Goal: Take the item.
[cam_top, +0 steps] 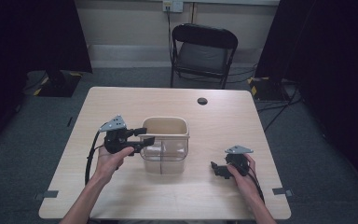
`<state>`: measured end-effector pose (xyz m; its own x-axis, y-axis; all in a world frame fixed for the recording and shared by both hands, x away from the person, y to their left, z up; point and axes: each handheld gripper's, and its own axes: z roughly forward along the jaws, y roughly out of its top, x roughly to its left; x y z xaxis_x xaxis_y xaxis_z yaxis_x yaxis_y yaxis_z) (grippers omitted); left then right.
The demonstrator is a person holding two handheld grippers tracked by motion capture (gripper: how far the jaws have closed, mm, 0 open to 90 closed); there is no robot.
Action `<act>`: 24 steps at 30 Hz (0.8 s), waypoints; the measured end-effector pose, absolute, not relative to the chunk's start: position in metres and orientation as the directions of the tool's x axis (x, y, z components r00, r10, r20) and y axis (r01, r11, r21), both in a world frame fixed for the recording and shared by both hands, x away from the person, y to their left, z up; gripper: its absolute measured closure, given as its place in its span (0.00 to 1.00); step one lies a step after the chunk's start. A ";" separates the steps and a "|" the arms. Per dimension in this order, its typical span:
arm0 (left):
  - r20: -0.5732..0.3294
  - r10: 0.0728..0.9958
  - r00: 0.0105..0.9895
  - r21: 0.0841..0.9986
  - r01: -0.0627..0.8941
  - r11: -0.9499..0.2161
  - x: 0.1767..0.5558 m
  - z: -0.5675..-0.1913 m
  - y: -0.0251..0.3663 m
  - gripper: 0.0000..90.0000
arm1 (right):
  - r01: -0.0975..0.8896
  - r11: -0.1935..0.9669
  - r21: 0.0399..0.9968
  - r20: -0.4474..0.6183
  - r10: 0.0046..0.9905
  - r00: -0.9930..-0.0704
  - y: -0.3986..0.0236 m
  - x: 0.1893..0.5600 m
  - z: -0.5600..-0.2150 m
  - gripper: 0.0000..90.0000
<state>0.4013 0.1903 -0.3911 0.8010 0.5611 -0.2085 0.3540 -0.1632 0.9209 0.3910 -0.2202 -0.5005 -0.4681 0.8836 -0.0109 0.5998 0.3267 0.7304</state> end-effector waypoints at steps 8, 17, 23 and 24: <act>-0.212 0.559 0.801 0.921 0.355 -0.160 0.401 -0.391 0.190 0.45 | 0.600 0.327 0.730 -0.011 0.884 -0.468 -0.220 0.391 -0.501 0.13; -0.213 0.562 0.799 0.922 0.355 -0.155 0.401 -0.392 0.189 0.45 | 0.600 0.327 0.730 -0.011 0.884 -0.468 -0.220 0.391 -0.501 0.13; -0.211 0.563 0.799 0.922 0.354 -0.157 0.401 -0.391 0.189 0.45 | 0.600 0.327 0.730 -0.011 0.884 -0.468 -0.220 0.391 -0.501 0.13; -0.212 0.563 0.799 0.922 0.355 -0.157 0.401 -0.391 0.189 0.45 | 0.600 0.327 0.730 -0.011 0.884 -0.468 -0.220 0.391 -0.501 0.13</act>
<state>0.4012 0.1891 -0.3914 0.7987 0.5632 -0.2119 0.3551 -0.1568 0.9216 0.3910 -0.2202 -0.5005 -0.4676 0.8839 -0.0115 0.5998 0.3268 0.7304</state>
